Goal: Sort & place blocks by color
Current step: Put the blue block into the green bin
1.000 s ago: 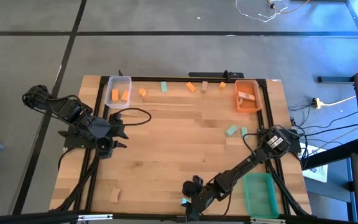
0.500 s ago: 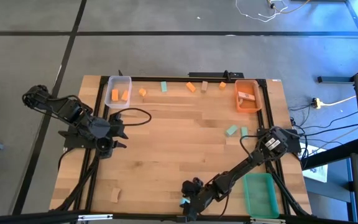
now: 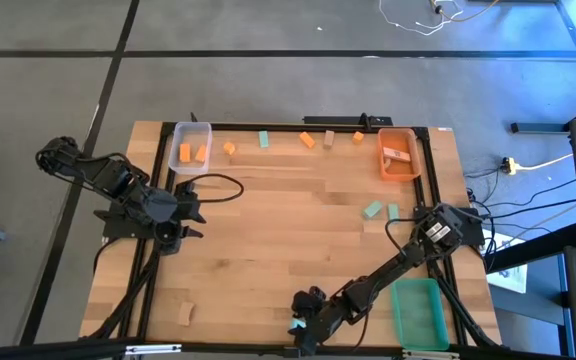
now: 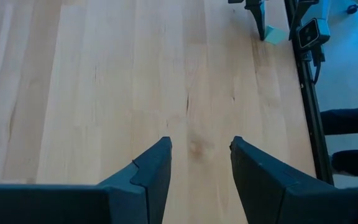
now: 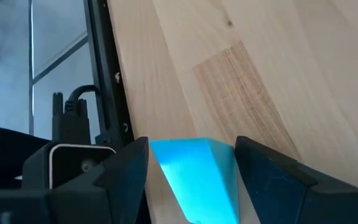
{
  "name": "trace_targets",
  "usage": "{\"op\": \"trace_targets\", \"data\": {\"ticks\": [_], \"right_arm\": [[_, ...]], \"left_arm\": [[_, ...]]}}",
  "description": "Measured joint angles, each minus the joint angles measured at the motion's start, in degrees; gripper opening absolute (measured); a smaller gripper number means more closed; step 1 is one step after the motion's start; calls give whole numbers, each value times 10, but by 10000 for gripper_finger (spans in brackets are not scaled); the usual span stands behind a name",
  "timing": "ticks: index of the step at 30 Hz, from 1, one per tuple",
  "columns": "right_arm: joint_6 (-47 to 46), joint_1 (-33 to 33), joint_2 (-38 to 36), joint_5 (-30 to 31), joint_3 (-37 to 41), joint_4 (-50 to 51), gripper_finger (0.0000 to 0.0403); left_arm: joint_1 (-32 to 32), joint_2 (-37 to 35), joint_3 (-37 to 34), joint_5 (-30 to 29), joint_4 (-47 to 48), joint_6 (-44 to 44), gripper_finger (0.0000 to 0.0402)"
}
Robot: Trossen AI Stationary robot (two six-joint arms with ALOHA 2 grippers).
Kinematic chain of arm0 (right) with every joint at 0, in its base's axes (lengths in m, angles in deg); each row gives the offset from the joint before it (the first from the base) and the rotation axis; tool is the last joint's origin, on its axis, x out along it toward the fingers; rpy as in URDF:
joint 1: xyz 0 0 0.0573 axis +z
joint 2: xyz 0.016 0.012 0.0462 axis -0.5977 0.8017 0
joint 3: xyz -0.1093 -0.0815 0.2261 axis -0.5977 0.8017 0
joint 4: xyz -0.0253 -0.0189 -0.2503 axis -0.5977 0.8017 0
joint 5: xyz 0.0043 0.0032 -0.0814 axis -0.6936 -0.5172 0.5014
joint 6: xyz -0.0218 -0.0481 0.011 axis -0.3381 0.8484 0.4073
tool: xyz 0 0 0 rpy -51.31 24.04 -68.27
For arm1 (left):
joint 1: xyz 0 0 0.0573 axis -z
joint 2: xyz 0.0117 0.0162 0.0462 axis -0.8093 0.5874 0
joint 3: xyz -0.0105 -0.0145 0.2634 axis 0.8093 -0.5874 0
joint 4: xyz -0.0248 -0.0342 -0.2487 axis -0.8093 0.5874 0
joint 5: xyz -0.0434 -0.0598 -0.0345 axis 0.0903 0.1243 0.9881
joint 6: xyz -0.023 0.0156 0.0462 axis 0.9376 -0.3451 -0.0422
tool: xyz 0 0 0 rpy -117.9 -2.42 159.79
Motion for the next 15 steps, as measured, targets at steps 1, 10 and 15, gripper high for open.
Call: {"op": "trace_targets", "data": {"ticks": [1,10,15], "right_arm": [[1,0,0,0,0,0,246],[3,0,-1,-6,-2,22,236],[23,0,-1,-5,-1,28,226]], "left_arm": [[0,0,0,0,0,0,153],[0,0,0,2,3,0,153],[0,0,0,2,3,0,153]]}}
